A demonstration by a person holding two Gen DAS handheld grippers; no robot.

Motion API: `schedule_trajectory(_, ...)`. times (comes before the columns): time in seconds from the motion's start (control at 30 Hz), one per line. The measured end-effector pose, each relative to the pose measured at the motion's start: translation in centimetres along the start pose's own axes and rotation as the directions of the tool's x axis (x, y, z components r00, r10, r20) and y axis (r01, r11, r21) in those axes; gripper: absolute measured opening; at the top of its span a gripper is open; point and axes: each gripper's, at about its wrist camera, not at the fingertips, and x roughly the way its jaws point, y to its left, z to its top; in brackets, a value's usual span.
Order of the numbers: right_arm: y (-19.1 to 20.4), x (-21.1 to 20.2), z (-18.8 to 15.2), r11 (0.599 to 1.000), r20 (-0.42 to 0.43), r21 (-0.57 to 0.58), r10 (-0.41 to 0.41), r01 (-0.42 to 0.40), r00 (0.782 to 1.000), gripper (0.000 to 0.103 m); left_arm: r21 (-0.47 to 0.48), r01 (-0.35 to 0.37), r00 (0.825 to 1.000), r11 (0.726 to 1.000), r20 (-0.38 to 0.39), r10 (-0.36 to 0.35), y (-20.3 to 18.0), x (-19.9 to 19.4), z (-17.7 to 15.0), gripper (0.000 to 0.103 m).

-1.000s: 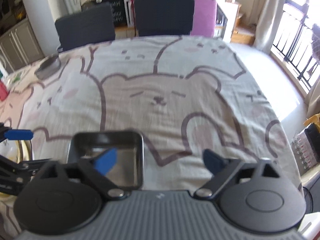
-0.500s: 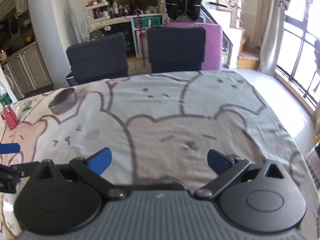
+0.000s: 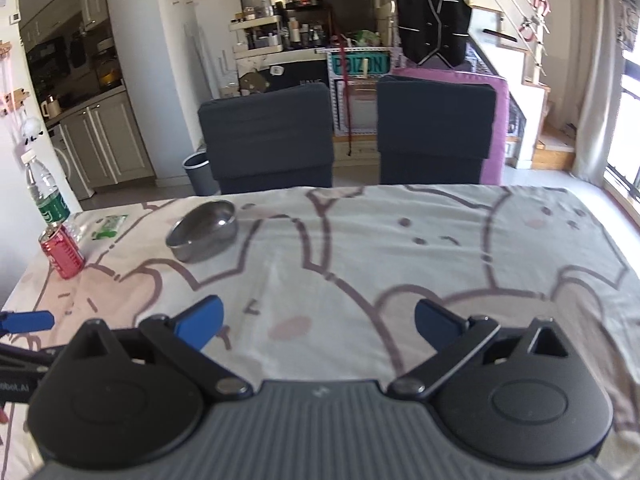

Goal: Organize plates and bowls
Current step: 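Move both grippers toward the steel oval bowl, then close both grippers on the rim of the steel oval bowl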

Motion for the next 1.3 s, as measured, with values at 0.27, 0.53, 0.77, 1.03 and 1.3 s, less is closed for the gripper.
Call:
schedule_trajectory(0.27, 2.3, 5.2, 2.7, 0.998, -0.019, -0.029, 0.053, -0.053, 0.998, 0.102, -0.059, -0.032, 0.999, 0.998, 0.035, 0.034, 2.5, 4.0, 3.4, 0.103)
schedule_trajectory(0.53, 2.8, 11.3, 5.7, 0.978, -0.123, 0.093, 0.198, -0.187, 0.973, 0.078, -0.232, -0.002, 0.999, 0.973, 0.052, 0.015, 5.7, 7.8, 6.6, 0.102)
schedule_trajectory(0.77, 4.2, 16.7, 8.5, 0.966, -0.151, 0.139, 0.236, -0.216, 0.96, 0.06, -0.462, 0.101, 0.994, 0.881, 0.088, -0.068, 8.9, 11.9, 7.2, 0.084)
schedule_trajectory(1.03, 4.6, 22.1, 9.8, 0.955, -0.167, 0.218, 0.24, -0.202, 0.956, 0.043, -0.579, 0.151, 0.988, 0.801, 0.067, -0.138, 10.1, 16.3, 6.2, 0.062)
schedule_trajectory(1.3, 5.3, 24.8, 8.2, 0.917, -0.139, 0.283, 0.329, -0.281, 0.934, 0.042, -0.574, 0.145, 0.988, 0.806, 0.048, -0.144, 9.8, 18.0, 6.0, 0.033)
